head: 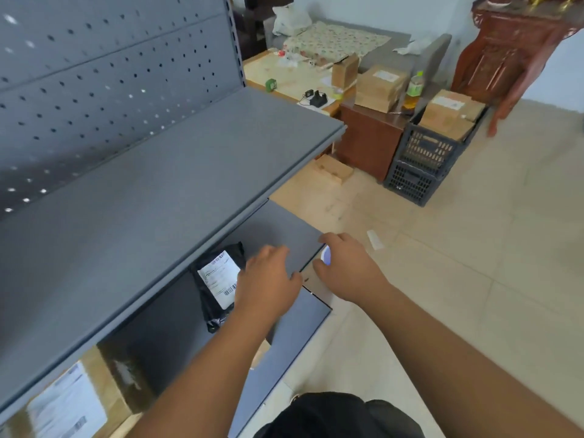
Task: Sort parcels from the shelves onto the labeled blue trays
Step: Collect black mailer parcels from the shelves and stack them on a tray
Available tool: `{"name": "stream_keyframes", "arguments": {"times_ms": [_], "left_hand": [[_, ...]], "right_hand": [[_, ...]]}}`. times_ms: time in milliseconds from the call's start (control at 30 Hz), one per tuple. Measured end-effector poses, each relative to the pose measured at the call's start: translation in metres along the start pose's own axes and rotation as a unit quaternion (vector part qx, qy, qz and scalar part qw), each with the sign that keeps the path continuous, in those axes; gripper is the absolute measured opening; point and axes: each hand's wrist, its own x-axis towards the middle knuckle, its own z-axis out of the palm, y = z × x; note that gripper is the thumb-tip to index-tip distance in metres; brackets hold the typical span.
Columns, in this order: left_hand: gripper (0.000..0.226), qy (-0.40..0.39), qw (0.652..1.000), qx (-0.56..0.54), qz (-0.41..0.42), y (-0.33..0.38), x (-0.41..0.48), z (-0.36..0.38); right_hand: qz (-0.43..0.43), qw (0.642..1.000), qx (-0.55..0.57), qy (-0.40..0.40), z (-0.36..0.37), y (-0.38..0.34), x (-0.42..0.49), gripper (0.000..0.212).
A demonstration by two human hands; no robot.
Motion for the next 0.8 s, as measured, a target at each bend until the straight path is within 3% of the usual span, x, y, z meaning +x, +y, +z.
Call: {"name": "stream_keyframes", "arguments": {"times_ms": [233,467,800], "left_hand": [[0.049,-0.004,0.989,-0.018,-0.144,-0.039,0.005,-0.002],[0.049,0.034,0.940,-0.102,-0.323,-0.063,-0.005,0.009],[0.052,0.056,0.904,-0.129,-0.404,-0.106,-0.006,0.050]], "right_hand": [[-0.055,0.995,-0.025,-0.084,0.029,-0.023,0.057,0.047],[-0.159,0.973,-0.024,-0.168,0.060,-0.038,0.099,0.046],[-0.187,0.957,-0.046,-0.215,0.118,-0.036,0.118,0.047]]}}
